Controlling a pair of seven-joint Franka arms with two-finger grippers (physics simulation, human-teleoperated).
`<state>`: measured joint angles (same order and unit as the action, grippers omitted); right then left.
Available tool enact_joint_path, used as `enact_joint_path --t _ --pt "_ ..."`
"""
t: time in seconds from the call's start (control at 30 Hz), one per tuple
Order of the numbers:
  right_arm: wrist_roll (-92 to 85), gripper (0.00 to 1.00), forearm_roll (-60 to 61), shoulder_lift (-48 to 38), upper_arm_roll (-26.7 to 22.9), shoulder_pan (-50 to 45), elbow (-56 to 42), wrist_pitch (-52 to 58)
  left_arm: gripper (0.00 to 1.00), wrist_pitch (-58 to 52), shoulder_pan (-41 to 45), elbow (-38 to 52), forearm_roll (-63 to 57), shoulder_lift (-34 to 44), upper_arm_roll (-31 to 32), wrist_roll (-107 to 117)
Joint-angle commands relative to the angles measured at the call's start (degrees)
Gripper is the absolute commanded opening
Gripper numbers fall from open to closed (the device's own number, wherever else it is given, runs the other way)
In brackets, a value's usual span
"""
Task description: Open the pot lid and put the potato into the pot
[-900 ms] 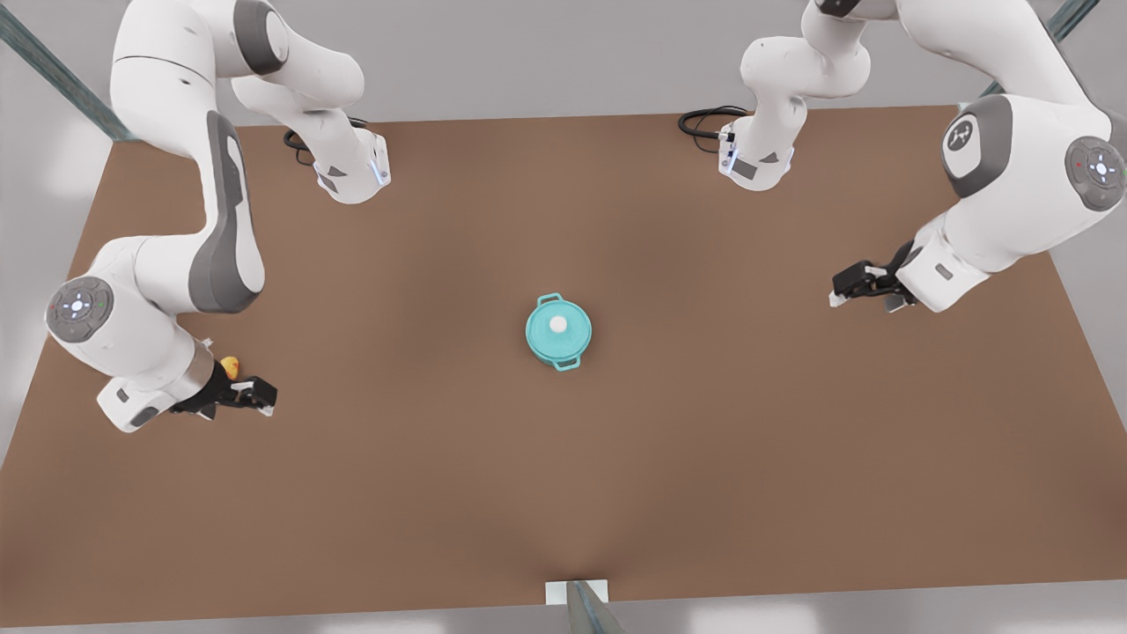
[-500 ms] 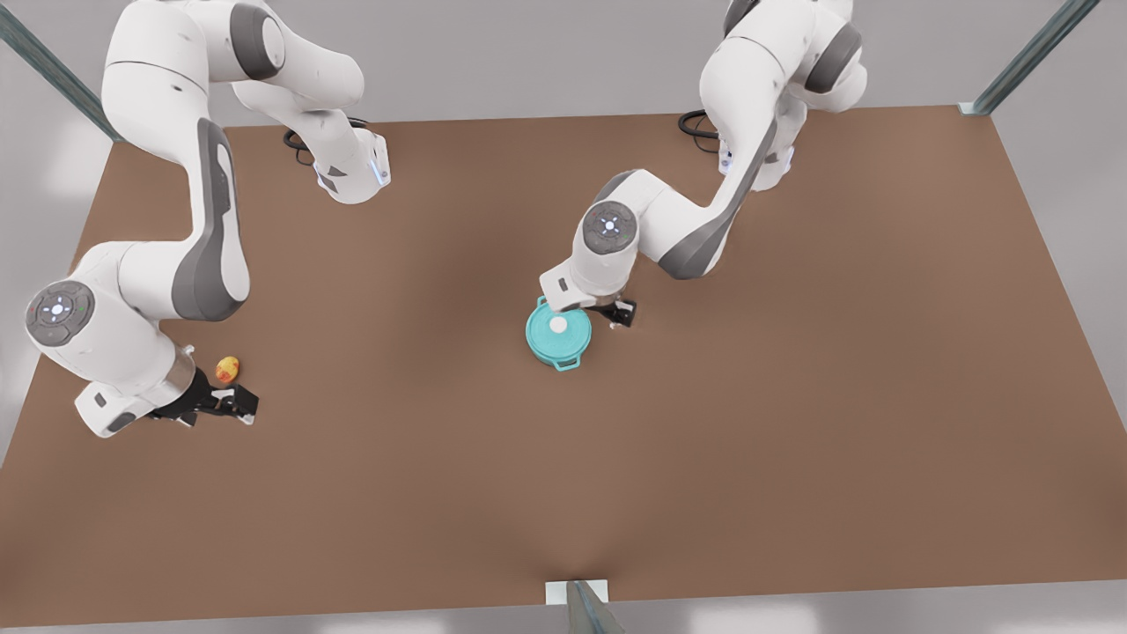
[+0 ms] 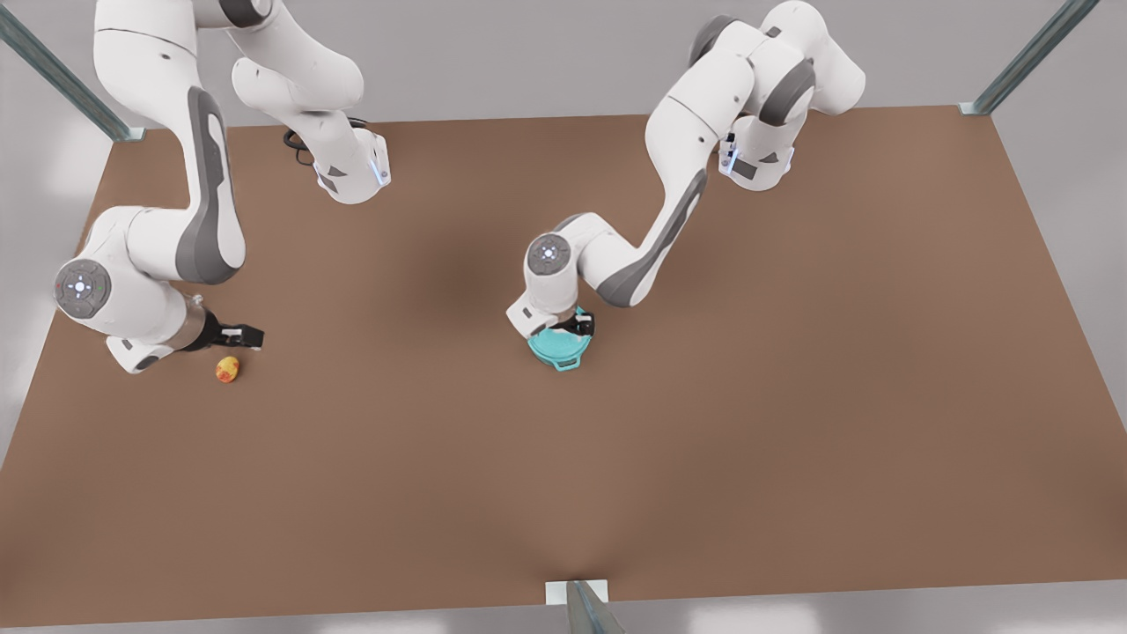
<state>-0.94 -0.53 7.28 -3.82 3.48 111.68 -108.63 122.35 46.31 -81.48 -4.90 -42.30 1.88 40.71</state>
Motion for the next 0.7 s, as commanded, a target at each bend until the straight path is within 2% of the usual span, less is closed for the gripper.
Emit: enact_joint_path --t 0.0,0.17,0.33,0.53,0.6,0.67 --pt "-3.5 1.0 1.1 -0.2 0.0 3.7 4.8 -10.6 1.0 5.3 0.0 -1.8 -1.3 0.0 -0.1 15.4" --pt "-11.2 1.0 2.8 0.9 -0.1 8.8 7.4 -11.3 1.0 5.3 1.5 -3.1 -1.4 1.1 -0.1 16.8" --pt "-14.2 1.0 3.0 5.5 0.0 9.3 10.7 -29.6 1.0 5.8 2.1 -6.6 -2.7 2.7 -0.1 16.7" --pt "-21.1 1.0 2.9 7.5 -0.1 11.5 12.7 -39.5 0.99 8.3 2.4 -6.9 -2.6 1.5 0.0 17.9" --pt "-21.9 1.0 2.9 9.2 -0.1 11.7 13.4 -41.9 0.54 7.7 2.3 -6.9 -2.6 1.5 0.0 17.8" --pt "-22.7 1.0 2.8 10.3 -0.1 12.2 13.3 -42.0 0.39 7.2 2.2 -6.6 -2.6 1.8 -0.1 17.2"
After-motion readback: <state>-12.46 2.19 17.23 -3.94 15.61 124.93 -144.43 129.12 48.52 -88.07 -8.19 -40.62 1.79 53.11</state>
